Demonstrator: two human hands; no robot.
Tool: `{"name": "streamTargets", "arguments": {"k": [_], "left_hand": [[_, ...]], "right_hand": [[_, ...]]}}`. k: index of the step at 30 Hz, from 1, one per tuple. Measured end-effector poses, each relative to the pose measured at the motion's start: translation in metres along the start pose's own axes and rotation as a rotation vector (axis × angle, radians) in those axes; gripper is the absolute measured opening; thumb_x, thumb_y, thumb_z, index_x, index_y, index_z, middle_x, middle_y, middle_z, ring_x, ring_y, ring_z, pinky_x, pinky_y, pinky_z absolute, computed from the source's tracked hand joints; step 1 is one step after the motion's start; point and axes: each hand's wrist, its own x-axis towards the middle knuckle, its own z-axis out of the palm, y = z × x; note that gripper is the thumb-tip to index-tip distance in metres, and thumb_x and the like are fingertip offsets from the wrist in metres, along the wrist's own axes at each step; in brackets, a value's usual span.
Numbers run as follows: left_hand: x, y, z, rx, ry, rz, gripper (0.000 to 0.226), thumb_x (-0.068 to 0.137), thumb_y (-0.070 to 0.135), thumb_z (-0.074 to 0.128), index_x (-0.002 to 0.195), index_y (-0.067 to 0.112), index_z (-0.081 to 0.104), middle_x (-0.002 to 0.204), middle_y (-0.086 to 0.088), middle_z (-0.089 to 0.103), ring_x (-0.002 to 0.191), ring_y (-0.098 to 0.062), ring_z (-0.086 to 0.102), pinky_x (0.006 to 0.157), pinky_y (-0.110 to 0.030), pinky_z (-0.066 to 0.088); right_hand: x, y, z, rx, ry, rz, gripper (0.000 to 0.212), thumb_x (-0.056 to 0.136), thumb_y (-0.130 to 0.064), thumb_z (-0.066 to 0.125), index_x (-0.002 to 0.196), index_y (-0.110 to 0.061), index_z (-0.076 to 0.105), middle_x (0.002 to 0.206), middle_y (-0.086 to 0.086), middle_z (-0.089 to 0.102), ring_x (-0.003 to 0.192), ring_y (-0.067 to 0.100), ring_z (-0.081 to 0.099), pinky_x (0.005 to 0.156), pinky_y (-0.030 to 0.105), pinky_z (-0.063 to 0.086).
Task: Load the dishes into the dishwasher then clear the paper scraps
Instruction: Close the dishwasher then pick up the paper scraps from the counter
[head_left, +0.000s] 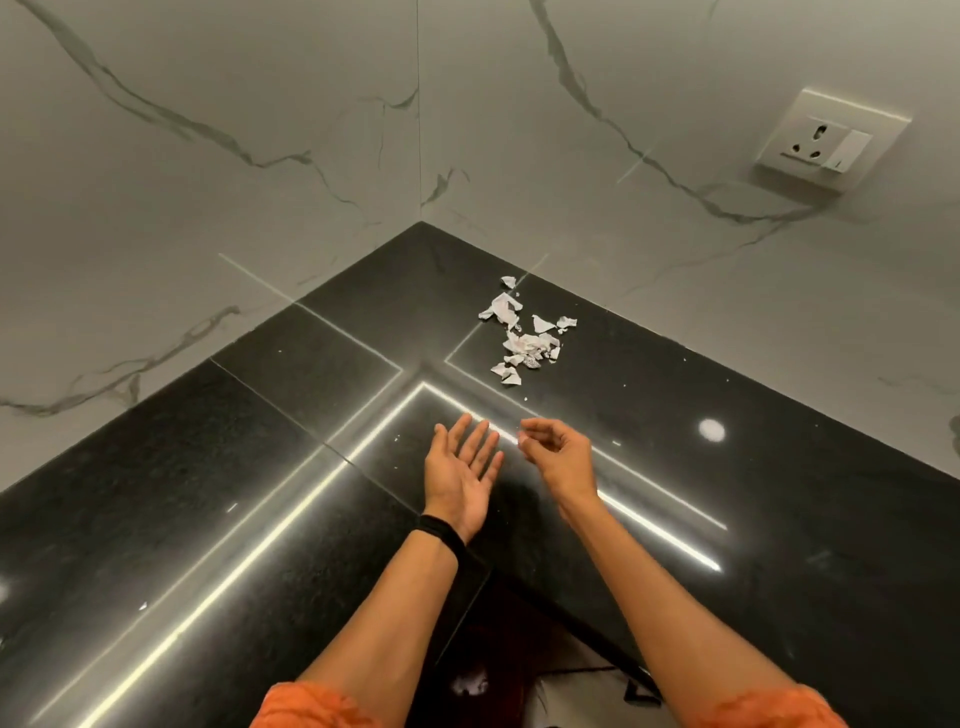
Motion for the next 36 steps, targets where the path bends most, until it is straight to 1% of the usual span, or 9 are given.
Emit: {"name": "streamTargets", "arguments": {"k": [3,7,14,19,23,25,30,33,36], "left_hand": [[0.012,0.005,0.001,-0.005,-0.009,0.000,0.052,0.105,0.050,0.036,0.140,0.017,0.054,0.136,-0.010,0.062,0.125,-0.025,0.060,0.109,-0.042,0.043],[0.032,0.007,0.011,-0.027,0.008,0.017,0.050,0.105,0.049,0.036,0.137,0.015,0.057,0.134,-0.011,0.065,0.124,-0.025,0.061,0.106,-0.041,0.045],[0.065,0.000,0.032,-0.023,0.046,0.017,0.051,0.105,0.050,0.037,0.136,0.014,0.057,0.128,-0.010,0.069,0.121,-0.025,0.064,0.105,-0.040,0.047],[0.089,-0.001,0.037,-0.020,0.063,0.014,0.053,0.105,0.050,0.036,0.136,0.014,0.057,0.128,-0.010,0.069,0.121,-0.026,0.064,0.108,-0.041,0.045],[0.106,0.003,0.039,-0.012,0.063,0.020,0.052,0.105,0.050,0.037,0.137,0.013,0.057,0.128,-0.011,0.068,0.120,-0.025,0.065,0.105,-0.040,0.047],[0.114,0.006,0.042,-0.021,0.071,0.025,0.051,0.105,0.049,0.038,0.136,0.012,0.057,0.127,-0.012,0.069,0.119,-0.025,0.065,0.106,-0.040,0.047],[0.135,0.006,0.048,-0.093,0.072,-0.003,0.047,0.107,0.040,0.040,0.134,0.006,0.057,0.130,-0.017,0.066,0.122,-0.028,0.063,0.110,-0.041,0.045],[0.148,0.006,0.053,-0.230,0.061,-0.043,0.050,0.108,0.036,0.035,0.130,-0.003,0.058,0.131,-0.022,0.064,0.125,-0.032,0.060,0.115,-0.044,0.040],[0.156,0.013,0.057,-0.311,0.052,-0.038,0.048,0.108,0.032,0.035,0.128,-0.006,0.057,0.131,-0.023,0.063,0.122,-0.033,0.063,0.109,-0.042,0.046]], "right_hand": [[0.013,-0.025,-0.007,-0.055,0.018,0.013,0.016,0.089,0.000,0.070,0.100,-0.011,0.073,0.088,0.009,0.073,0.078,0.019,0.068,0.074,0.031,0.058],[0.045,-0.028,-0.010,-0.281,0.076,0.027,0.019,0.083,-0.010,0.074,0.083,-0.029,0.072,0.077,-0.005,0.073,0.077,0.015,0.071,0.083,0.038,0.060],[0.080,-0.027,-0.013,-0.666,-0.002,-0.027,0.015,0.089,-0.027,0.071,0.103,-0.028,0.077,0.101,-0.005,0.077,0.100,0.018,0.069,0.088,0.031,0.051],[0.095,-0.018,-0.009,-0.827,-0.039,-0.164,0.018,0.093,-0.035,0.066,0.107,-0.030,0.075,0.110,-0.005,0.071,0.103,0.021,0.066,0.083,0.032,0.048],[0.101,-0.009,-0.006,-0.933,-0.080,-0.294,0.015,0.097,-0.033,0.059,0.103,-0.026,0.071,0.103,-0.003,0.063,0.096,0.024,0.064,0.079,0.039,0.051],[0.104,-0.003,-0.004,-0.875,-0.078,-0.297,0.012,0.099,-0.031,0.057,0.099,-0.024,0.067,0.098,-0.004,0.059,0.094,0.022,0.061,0.077,0.038,0.050],[0.093,-0.019,0.014,-0.380,-0.025,-0.334,0.006,0.097,-0.025,0.064,0.100,-0.026,0.069,0.094,-0.011,0.061,0.087,0.006,0.055,0.082,0.023,0.044],[0.085,-0.030,0.023,-0.404,-0.134,-0.378,0.013,0.091,-0.027,0.067,0.101,-0.026,0.075,0.099,-0.009,0.056,0.098,0.009,0.048,0.085,0.009,0.033],[0.093,-0.035,0.021,-0.329,-0.067,-0.338,0.016,0.086,-0.015,0.073,0.098,-0.024,0.078,0.097,-0.008,0.059,0.090,0.001,0.054,0.078,0.006,0.038]]}}
